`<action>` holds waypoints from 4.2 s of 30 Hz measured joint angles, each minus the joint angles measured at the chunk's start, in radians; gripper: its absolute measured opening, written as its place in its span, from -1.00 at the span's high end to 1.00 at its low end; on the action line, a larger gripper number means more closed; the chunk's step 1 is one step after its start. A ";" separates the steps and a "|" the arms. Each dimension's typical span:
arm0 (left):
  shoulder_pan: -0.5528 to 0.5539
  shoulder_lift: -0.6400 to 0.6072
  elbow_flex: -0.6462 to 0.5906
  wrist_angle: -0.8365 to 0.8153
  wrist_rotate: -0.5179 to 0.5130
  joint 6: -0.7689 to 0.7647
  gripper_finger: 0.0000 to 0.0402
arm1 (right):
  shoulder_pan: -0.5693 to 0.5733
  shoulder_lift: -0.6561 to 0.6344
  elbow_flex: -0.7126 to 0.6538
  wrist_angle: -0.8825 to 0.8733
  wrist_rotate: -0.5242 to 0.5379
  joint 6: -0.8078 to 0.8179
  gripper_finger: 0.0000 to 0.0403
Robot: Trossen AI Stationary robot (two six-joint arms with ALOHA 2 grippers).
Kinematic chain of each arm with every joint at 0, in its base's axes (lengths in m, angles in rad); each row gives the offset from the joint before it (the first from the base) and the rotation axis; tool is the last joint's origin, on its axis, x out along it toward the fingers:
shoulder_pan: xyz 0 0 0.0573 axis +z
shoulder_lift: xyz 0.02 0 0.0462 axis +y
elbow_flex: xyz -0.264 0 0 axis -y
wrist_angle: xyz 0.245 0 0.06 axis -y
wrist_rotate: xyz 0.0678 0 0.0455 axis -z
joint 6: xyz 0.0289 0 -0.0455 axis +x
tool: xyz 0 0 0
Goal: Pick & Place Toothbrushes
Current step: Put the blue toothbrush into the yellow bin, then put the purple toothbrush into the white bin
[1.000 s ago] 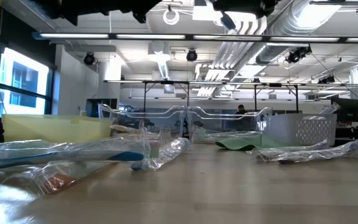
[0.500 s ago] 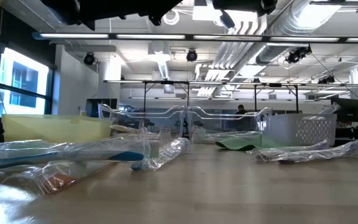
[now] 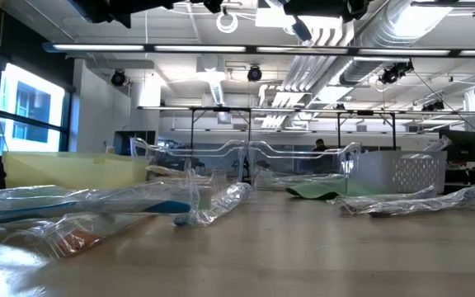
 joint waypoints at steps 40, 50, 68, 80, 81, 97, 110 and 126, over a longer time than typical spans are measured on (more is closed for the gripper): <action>0.001 -0.002 0.000 -0.038 0.026 0.013 0.90 | 0.025 -0.030 -0.002 -0.021 -0.040 0.008 0.18; 0.117 -0.236 0.000 -0.405 0.065 0.032 0.90 | 0.169 -0.218 0.000 -0.178 -0.065 0.154 -0.01; 0.429 -0.685 0.000 -1.263 -0.160 -0.041 0.90 | 0.199 -0.212 0.000 -0.490 -0.069 0.404 0.74; 0.614 -0.672 0.000 -1.495 -0.266 -0.058 0.90 | 0.199 -0.170 0.000 -0.489 -0.081 0.404 0.92; 0.628 -0.665 0.000 -1.514 -0.266 -0.059 0.90 | 0.199 -0.163 0.000 -0.489 -0.081 0.404 0.92; 0.682 -0.477 -0.001 -1.658 -0.197 -0.077 0.90 | 0.199 -0.102 -0.001 -0.470 -0.080 0.403 0.95; 0.682 -0.340 -0.001 -1.653 -0.339 -0.138 0.81 | 0.199 -0.102 -0.001 -0.467 -0.080 0.402 0.95; 0.682 -0.328 -0.001 -1.640 -0.613 -0.121 -0.08 | 0.199 -0.103 -0.001 -0.466 -0.084 0.405 0.95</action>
